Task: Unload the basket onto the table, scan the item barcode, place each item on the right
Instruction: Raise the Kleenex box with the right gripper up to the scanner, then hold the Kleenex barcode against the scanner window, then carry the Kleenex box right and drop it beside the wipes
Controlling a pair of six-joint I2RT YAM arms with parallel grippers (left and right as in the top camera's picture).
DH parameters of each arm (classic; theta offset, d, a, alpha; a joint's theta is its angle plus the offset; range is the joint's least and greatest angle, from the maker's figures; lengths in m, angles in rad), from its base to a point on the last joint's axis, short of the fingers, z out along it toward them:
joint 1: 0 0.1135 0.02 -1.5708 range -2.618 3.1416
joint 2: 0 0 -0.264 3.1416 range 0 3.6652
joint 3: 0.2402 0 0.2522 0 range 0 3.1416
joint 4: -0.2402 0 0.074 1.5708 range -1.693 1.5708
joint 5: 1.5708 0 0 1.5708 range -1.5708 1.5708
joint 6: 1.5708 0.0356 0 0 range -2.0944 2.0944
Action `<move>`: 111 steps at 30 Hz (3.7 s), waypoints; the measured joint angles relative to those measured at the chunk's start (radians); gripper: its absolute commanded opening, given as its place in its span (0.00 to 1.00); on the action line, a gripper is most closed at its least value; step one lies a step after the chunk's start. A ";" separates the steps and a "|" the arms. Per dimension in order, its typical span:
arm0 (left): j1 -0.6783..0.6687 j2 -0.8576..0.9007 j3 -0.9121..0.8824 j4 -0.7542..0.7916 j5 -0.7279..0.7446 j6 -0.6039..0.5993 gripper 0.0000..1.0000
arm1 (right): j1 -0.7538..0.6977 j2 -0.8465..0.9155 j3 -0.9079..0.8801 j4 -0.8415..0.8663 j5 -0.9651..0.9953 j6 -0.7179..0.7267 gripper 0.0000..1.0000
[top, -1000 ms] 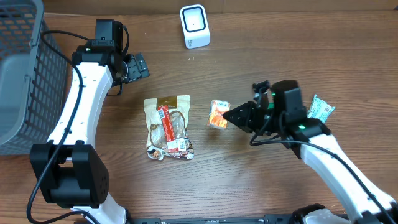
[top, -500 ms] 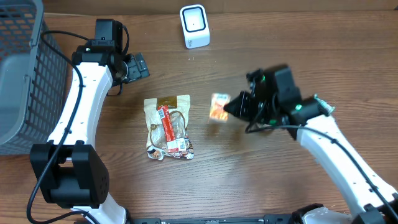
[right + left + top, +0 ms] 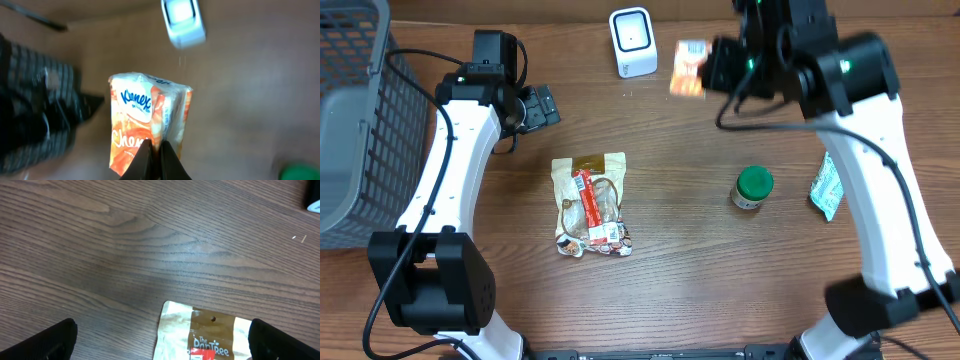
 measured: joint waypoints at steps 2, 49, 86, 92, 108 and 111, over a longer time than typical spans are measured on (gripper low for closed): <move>0.000 0.000 0.000 0.000 0.000 0.000 1.00 | 0.011 0.050 0.063 0.023 0.053 -0.031 0.04; 0.000 0.000 0.000 0.000 0.000 0.000 1.00 | 0.146 0.710 0.082 0.982 0.704 -1.199 0.04; 0.000 0.000 0.000 0.000 0.000 0.000 1.00 | 0.164 0.686 0.082 0.802 0.697 -1.008 0.04; 0.000 0.000 0.000 -0.001 0.000 0.000 1.00 | 0.160 0.461 0.082 0.516 0.696 -0.804 0.04; 0.000 0.000 0.000 0.000 0.000 0.000 1.00 | -0.170 0.266 0.010 -0.306 0.557 -0.224 0.04; 0.000 0.000 0.000 0.000 0.000 0.000 1.00 | -0.252 0.266 -0.060 -0.316 0.527 -0.109 0.04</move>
